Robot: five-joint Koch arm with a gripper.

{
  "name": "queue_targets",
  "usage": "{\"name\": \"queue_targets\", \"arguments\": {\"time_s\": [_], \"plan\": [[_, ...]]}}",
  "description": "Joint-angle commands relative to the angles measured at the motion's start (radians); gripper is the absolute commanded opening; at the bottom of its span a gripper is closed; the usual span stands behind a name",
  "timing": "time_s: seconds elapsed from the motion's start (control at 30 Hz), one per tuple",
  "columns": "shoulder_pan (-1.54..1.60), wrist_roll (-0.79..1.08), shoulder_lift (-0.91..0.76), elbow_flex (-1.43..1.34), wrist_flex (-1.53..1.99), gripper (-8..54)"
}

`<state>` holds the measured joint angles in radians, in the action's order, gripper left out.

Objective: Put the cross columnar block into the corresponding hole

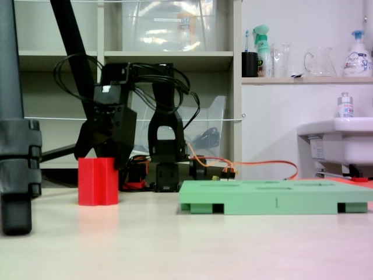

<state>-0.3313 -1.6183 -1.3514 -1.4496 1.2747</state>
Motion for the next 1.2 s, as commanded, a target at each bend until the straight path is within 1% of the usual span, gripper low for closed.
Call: {"name": "queue_targets", "arguments": {"time_s": [0.0,0.23,0.27,0.33,0.4,0.5,0.7,0.73,1.0,1.17], "plan": [[-0.015,-0.006,-0.014,0.003,-0.041,52.1],[-0.017,-0.009,0.044,0.002,-0.084,52.0],[-0.017,-0.012,0.054,0.002,-0.087,51.2],[-0.006,-0.086,0.063,-0.008,-0.094,46.1],[0.011,-0.143,0.063,-0.028,-0.100,34.5],[0.005,-0.215,0.072,-0.044,-0.098,30.7],[-0.005,-0.212,0.078,-0.025,0.014,16.9],[-0.005,-0.195,0.078,-0.018,0.028,16.0],[0.028,-0.081,0.069,0.143,0.224,16.0],[0.091,-0.009,-0.012,0.236,0.316,16.0]]}}
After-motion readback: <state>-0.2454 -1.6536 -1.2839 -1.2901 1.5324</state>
